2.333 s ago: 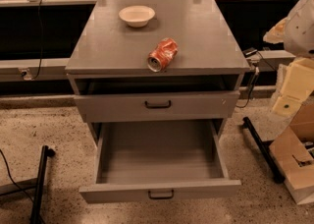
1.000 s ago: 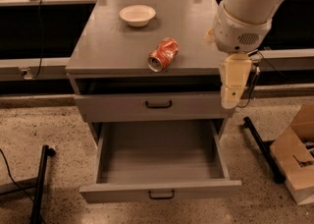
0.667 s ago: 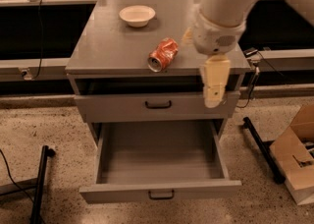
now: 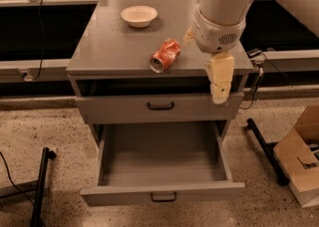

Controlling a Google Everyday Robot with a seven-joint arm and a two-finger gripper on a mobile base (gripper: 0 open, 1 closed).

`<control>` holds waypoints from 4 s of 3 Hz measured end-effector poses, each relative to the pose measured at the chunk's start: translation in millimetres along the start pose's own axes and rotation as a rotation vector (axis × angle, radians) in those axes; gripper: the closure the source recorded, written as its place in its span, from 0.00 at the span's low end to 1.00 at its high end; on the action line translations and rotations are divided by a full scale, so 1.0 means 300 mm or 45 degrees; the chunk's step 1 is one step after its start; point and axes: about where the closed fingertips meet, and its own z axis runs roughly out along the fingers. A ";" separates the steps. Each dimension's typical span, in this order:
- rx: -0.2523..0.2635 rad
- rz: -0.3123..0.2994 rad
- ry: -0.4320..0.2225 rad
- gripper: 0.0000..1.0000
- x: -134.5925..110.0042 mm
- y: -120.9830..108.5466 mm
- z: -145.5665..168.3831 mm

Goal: Place coke can into middle drawer

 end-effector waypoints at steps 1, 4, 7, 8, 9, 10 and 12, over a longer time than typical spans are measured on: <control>-0.007 -0.172 0.031 0.00 0.039 -0.110 0.038; 0.054 -0.833 -0.220 0.00 -0.067 -0.456 0.213; -0.070 -1.121 -0.127 0.43 -0.071 -0.528 0.448; -0.075 -1.055 -0.146 0.64 -0.085 -0.525 0.452; -0.071 -0.814 -0.218 0.89 -0.072 -0.497 0.393; -0.014 -0.593 -0.234 1.00 -0.066 -0.461 0.290; 0.073 0.089 -0.372 1.00 0.081 -0.135 0.188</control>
Offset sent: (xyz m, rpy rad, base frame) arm 0.1111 0.0114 0.0132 0.1010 -0.0959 0.7764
